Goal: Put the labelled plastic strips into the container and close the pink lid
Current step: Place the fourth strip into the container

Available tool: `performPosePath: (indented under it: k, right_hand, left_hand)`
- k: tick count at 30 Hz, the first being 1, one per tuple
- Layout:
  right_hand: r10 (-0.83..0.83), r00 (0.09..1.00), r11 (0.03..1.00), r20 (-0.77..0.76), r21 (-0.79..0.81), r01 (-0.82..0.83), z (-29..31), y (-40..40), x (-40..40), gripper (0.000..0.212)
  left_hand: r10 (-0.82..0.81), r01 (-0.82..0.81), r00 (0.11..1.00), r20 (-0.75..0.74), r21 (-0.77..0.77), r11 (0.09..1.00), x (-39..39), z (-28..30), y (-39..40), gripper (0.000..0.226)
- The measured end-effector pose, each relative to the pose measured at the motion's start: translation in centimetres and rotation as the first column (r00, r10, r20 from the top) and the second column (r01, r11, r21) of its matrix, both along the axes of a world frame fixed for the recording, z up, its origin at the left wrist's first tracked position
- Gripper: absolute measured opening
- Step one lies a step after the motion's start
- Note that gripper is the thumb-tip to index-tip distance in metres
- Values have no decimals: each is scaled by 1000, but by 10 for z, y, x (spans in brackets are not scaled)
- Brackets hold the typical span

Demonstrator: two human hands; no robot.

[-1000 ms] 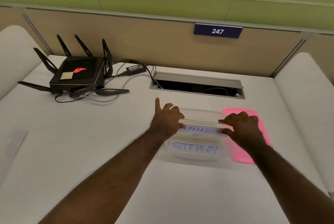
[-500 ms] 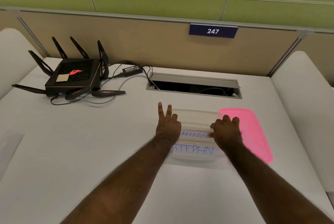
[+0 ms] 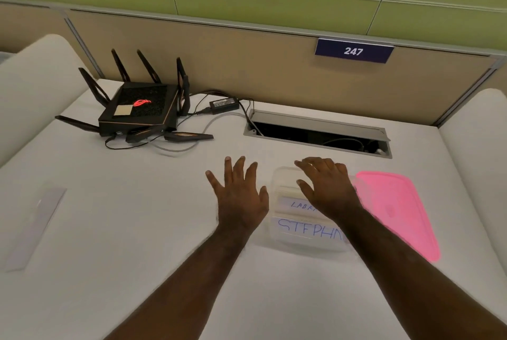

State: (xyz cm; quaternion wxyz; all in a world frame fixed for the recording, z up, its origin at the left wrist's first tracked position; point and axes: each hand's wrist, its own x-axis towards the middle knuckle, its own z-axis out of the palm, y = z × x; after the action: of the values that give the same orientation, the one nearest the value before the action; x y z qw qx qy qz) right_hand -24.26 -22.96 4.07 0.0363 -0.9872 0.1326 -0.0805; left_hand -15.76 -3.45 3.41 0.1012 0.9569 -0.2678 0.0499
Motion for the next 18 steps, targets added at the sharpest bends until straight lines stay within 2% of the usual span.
performPosePath:
  k: [8, 18]
  right_hand:
    - [227, 973, 974, -37, -8, -227, -13, 85, 73, 51]
    - [476, 842, 878, -253, 78, -473, -66, 220, 150, 68]
  left_hand:
    - [263, -258, 961, -89, 61, 964, 28, -23, 100, 71]
    - [558, -529, 810, -180, 184, 828, 59, -59, 231, 84]
